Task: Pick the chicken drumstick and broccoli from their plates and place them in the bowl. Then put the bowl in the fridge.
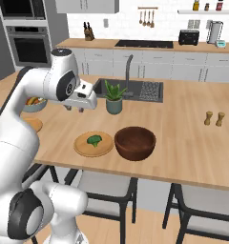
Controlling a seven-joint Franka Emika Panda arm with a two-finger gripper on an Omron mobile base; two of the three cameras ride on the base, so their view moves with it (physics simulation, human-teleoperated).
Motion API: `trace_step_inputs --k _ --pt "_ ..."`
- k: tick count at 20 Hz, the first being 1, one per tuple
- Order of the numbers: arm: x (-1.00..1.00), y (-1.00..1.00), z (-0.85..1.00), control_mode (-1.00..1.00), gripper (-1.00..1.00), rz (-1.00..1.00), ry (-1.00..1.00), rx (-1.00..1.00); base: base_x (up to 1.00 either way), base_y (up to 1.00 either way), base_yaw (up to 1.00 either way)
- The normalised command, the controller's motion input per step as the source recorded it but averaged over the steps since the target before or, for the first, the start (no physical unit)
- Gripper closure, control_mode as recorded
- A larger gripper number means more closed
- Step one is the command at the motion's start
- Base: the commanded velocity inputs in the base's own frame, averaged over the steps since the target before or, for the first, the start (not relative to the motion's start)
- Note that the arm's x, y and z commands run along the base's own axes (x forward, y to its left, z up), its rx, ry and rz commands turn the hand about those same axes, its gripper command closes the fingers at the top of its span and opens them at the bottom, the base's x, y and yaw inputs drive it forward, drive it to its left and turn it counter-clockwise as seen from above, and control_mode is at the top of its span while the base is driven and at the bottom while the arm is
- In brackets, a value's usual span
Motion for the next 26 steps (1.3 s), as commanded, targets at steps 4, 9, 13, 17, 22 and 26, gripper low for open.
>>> trace_step_inputs --k 4,9,13,17,22,26 --pt "-0.10 0.00 0.00 -1.00 -1.00 0.00 -0.05 0.00 0.00 0.00 0.00" --pt "0.07 0.45 -0.18 -1.00 -1.00 0.15 -0.12 -0.15 0.00 0.00 0.00" --pt "0.66 0.43 -0.45 -1.00 -1.00 0.25 -0.02 -0.20 0.00 0.00 0.00" --pt "0.86 -0.02 -0.45 -1.00 -1.00 0.26 0.00 -0.12 0.00 0.00 0.00" --pt "0.80 -0.11 -0.64 -1.00 -1.00 0.24 0.05 -0.13 0.00 0.00 0.00" --pt "0.28 -0.03 -0.66 -1.00 -1.00 0.23 0.07 -0.25 0.00 0.00 0.00"
